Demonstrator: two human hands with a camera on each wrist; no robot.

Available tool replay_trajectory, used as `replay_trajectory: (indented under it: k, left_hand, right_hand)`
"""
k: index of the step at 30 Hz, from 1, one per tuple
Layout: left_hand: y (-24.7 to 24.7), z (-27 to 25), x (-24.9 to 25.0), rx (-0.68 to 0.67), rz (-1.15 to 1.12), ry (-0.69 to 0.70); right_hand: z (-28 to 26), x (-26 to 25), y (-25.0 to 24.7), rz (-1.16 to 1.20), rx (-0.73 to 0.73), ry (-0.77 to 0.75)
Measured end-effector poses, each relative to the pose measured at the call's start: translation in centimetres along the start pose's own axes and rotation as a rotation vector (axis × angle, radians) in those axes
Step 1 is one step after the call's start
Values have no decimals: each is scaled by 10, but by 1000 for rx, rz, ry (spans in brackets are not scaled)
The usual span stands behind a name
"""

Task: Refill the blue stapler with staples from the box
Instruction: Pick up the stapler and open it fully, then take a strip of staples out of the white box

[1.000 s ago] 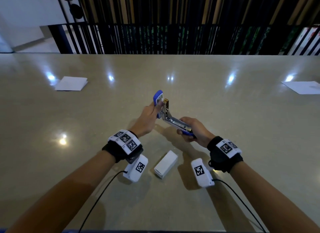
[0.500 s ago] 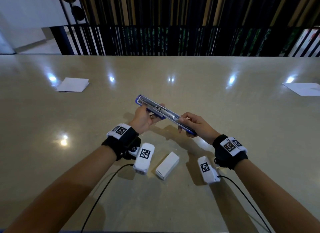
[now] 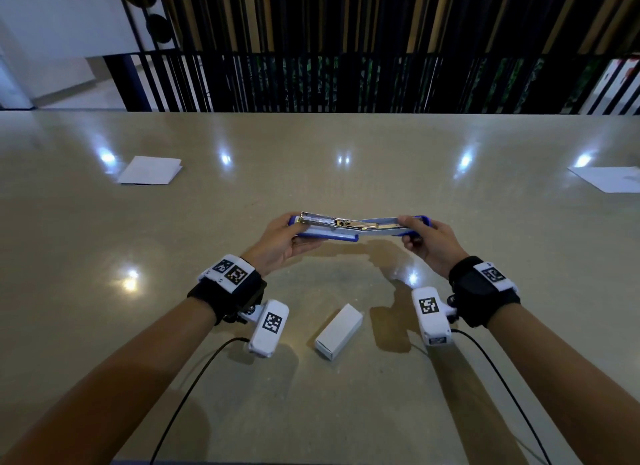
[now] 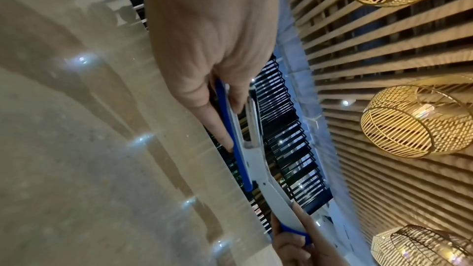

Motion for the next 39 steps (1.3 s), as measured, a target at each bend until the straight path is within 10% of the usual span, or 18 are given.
replay_trajectory:
  k: [9, 23, 34, 39]
  left_hand:
    - [10, -19, -29, -245, 536, -288]
    - [6, -18, -55, -182, 713, -401]
    - [21, -8, -39, -248, 1409, -89]
    - [23, -9, -49, -530, 1671, -82]
  right_hand:
    - [18, 8, 2, 197, 177, 73]
    - [21, 11, 58, -1044, -92, -128]
    - [26, 18, 62, -1247, -191, -192]
    - [28, 21, 61, -1244, -191, -170]
Point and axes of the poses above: each hand's wrist, its own z-axis towards the middle knuckle, its own y-axis out of the palm, x = y × z, the point moved 4 cm from there along z, towards the middle knuckle, and after that the axes turned 15 degrees about -z, right-handed, at the moved point
